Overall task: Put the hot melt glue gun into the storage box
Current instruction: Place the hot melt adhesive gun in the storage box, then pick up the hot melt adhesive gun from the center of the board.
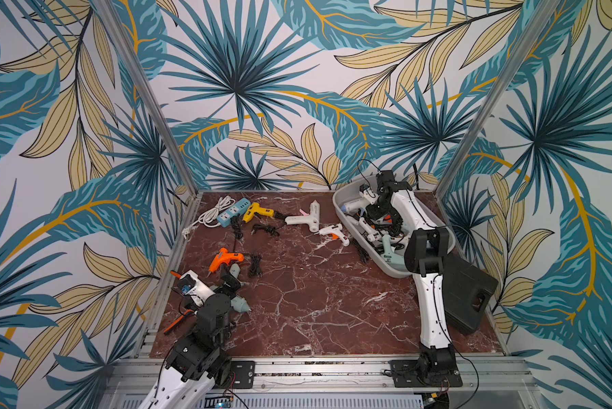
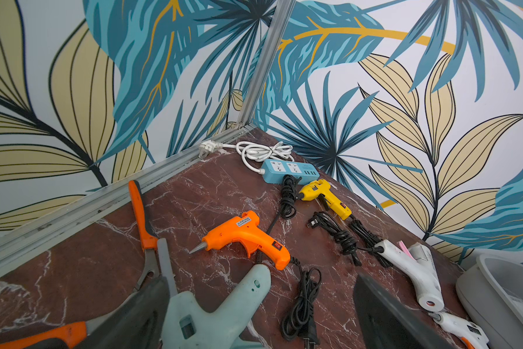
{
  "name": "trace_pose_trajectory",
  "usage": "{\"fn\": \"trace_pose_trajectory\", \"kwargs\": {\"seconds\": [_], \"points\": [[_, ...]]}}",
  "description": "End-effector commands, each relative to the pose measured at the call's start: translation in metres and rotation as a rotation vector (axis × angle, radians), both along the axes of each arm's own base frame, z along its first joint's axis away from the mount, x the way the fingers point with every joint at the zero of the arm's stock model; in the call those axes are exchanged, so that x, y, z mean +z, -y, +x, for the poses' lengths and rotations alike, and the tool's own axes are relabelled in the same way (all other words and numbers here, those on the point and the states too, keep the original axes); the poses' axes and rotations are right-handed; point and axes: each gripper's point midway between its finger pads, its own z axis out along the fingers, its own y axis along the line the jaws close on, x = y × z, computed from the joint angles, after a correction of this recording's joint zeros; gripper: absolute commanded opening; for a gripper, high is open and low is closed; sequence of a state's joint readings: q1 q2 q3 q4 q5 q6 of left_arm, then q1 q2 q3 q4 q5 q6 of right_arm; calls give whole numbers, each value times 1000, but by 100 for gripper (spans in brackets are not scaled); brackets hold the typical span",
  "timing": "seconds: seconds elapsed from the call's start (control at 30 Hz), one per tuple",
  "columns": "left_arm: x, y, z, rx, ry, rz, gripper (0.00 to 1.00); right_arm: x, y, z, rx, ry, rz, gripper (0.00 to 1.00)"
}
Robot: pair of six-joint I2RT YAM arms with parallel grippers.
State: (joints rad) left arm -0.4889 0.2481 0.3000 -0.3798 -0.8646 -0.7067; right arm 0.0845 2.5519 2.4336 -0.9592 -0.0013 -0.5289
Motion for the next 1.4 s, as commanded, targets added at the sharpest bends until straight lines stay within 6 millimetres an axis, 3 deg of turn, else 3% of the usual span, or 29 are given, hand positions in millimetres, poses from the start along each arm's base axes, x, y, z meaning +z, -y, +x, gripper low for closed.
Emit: {"fn": "trace_pose_trajectory", "kwargs": {"seconds": [0.0,0.13,0.27,0.6,0.7,0.83,1.07,1.37], "points": [[0,-4,-1,20,-2,6,100,-11,-5,-2,-12,-26,1,43],[0,-3,-1,19,-2,7,100,0,-4,-2,-29,-9,-5,58],[2,-2,0,7,0,14,100,26,-4,-3,-53,32,2,72],[6,12,8,-75,-10,32,100,126,-2,-16,-246,189,108,78],[7,20,14,-109,-12,35,100,159,-10,-26,-363,219,250,76],[8,30,24,-150,-17,40,100,187,-39,-42,-469,231,478,76],[5,47,38,-216,-65,76,100,189,-101,-59,-538,277,504,76],[-8,60,48,-274,-115,101,100,140,-189,-53,-541,258,488,76]]}}
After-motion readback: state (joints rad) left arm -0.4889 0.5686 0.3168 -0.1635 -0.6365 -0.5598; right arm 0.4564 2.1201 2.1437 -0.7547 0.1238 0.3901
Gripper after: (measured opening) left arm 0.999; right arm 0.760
